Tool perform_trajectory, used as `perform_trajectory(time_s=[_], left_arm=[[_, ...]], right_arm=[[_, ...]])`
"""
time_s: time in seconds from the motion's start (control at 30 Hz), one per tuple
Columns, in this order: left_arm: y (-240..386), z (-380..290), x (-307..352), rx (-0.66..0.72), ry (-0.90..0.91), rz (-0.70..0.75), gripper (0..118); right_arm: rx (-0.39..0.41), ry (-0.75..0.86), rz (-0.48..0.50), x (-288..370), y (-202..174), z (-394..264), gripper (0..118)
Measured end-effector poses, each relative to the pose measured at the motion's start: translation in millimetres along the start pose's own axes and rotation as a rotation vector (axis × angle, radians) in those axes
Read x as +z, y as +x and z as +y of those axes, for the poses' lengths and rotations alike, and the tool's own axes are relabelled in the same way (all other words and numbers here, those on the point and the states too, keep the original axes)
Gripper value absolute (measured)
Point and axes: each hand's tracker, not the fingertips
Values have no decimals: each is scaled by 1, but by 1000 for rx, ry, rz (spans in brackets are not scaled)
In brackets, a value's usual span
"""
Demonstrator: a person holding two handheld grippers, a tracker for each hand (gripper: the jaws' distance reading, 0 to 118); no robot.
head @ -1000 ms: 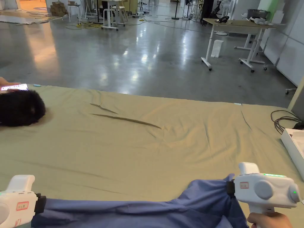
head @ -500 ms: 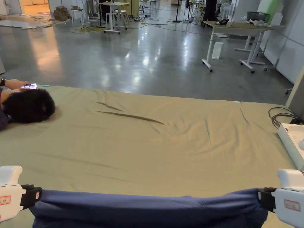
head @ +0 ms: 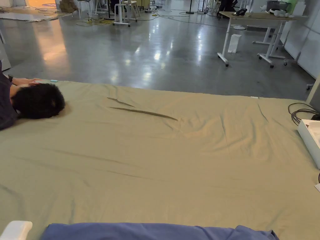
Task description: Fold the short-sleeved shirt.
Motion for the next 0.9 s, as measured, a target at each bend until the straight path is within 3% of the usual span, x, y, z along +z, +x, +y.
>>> perform_trajectory(time_s=[0.33, 0.37, 0.5, 0.63, 0.9], left_arm=[[-6, -6, -30, -10, -15, 34, 10], [-6, -6, -28, 3, -8, 37, 11], [6, 7, -12, -7, 88, 89, 41], [30, 32, 11, -4, 260, 58, 58], [90, 68, 57, -54, 642, 81, 58]], right_arm=[[-17, -35, -25, -38, -17, -18, 1], [-14, -35, -38, -35, -19, -16, 6], [-3, 51, -107, -10, -30, -1, 69], [18, 241, -131, 20, -48, 27, 74], [-66, 631, -84, 65, -84, 72, 75]])
